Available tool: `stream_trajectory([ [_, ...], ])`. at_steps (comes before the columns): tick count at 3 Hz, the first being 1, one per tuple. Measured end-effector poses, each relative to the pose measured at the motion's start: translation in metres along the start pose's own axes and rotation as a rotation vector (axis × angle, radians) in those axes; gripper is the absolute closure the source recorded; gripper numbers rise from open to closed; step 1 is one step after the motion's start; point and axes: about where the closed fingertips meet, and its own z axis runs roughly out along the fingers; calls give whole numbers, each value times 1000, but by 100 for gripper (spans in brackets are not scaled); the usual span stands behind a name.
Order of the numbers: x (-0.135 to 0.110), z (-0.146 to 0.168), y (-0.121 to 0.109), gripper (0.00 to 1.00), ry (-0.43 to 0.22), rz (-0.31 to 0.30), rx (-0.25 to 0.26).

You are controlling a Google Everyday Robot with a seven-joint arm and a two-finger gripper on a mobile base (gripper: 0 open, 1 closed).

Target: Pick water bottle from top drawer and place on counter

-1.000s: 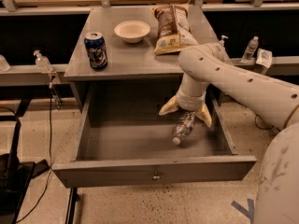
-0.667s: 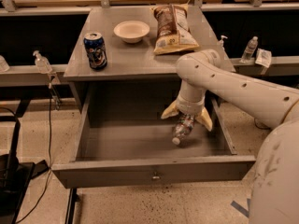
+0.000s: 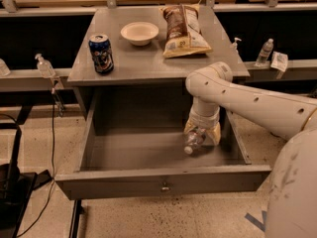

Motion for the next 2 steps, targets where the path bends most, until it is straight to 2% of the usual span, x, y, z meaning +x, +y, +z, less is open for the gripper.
stream_trajectory([
  [1,0,-3,1,64,36,27,18],
  [2,-1,-12,-3,88,54,18,40],
])
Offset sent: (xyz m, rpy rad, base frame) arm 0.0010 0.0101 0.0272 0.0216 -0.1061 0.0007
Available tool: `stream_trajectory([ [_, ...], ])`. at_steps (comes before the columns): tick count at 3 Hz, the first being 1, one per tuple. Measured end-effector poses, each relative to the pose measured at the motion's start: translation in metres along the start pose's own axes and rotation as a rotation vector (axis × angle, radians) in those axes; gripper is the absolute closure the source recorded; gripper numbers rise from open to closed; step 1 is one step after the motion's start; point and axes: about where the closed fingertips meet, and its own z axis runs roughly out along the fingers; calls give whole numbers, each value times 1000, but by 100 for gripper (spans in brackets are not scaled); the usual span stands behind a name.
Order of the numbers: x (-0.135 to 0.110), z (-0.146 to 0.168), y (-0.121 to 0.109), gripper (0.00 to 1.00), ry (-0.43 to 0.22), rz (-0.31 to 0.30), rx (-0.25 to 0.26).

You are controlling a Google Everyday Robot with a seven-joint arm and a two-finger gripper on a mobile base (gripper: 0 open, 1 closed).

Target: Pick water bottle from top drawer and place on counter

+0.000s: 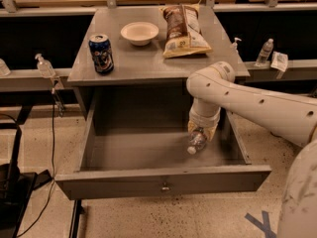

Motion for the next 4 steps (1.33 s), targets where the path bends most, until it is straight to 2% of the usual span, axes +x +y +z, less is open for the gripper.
stream_trajectory([
  [1,-2,-25,-3,100,33,-13,39],
  [2,-1,-56,-2,100,66,-21,87],
  [3,2,-85,3,100,86,-19,158],
  [4,5,-101,8,100,91,-14,203],
])
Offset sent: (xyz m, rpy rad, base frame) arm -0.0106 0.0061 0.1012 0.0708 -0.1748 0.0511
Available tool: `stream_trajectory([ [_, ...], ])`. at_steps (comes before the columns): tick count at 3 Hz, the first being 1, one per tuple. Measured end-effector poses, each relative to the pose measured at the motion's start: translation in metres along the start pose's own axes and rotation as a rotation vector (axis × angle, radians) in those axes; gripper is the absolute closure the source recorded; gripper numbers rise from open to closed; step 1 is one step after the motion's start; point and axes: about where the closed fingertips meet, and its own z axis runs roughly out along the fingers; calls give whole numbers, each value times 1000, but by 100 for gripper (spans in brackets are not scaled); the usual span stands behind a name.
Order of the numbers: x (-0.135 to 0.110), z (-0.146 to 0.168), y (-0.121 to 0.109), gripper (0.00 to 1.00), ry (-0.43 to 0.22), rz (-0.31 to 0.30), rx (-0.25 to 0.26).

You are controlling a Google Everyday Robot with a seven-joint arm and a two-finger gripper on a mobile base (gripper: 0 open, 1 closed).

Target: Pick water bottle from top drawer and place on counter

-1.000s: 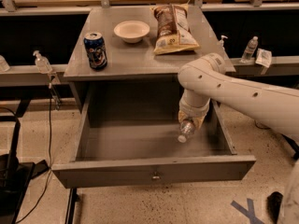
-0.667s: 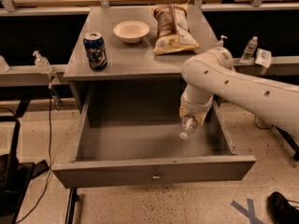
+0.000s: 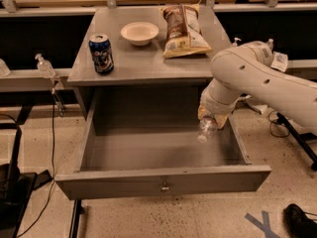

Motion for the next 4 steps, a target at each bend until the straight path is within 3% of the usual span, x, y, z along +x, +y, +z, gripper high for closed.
stream_trajectory([
  [2,3,-30,-8,100,-1,-19,90],
  [4,13,-63,-18,100,-5,-34,214],
])
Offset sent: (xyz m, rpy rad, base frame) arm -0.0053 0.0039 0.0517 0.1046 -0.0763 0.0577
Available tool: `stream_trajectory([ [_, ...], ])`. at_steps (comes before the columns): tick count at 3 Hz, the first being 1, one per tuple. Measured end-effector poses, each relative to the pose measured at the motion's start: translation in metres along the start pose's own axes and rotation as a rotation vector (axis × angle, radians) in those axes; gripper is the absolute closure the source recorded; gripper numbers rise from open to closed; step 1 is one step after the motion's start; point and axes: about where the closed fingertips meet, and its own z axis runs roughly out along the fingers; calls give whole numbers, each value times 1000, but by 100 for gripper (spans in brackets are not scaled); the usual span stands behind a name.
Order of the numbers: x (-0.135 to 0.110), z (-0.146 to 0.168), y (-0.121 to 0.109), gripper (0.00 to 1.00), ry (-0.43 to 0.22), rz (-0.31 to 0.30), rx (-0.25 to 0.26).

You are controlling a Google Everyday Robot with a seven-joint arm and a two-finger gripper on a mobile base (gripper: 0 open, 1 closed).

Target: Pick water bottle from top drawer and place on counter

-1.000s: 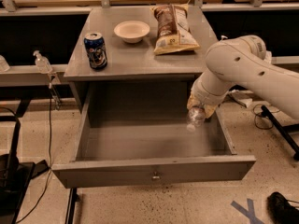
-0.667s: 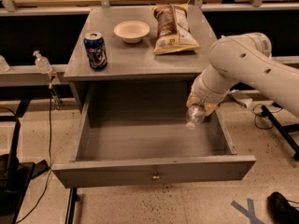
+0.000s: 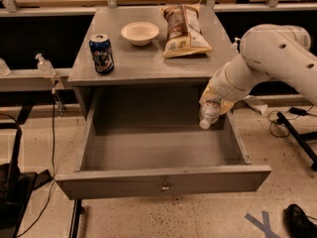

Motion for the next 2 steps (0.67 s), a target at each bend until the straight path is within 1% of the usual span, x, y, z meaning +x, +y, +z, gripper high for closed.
stream_trajectory([
  [1,8,-21,-12,100,25,-8,40],
  [2,10,-26,-15,100,31,-10,50],
])
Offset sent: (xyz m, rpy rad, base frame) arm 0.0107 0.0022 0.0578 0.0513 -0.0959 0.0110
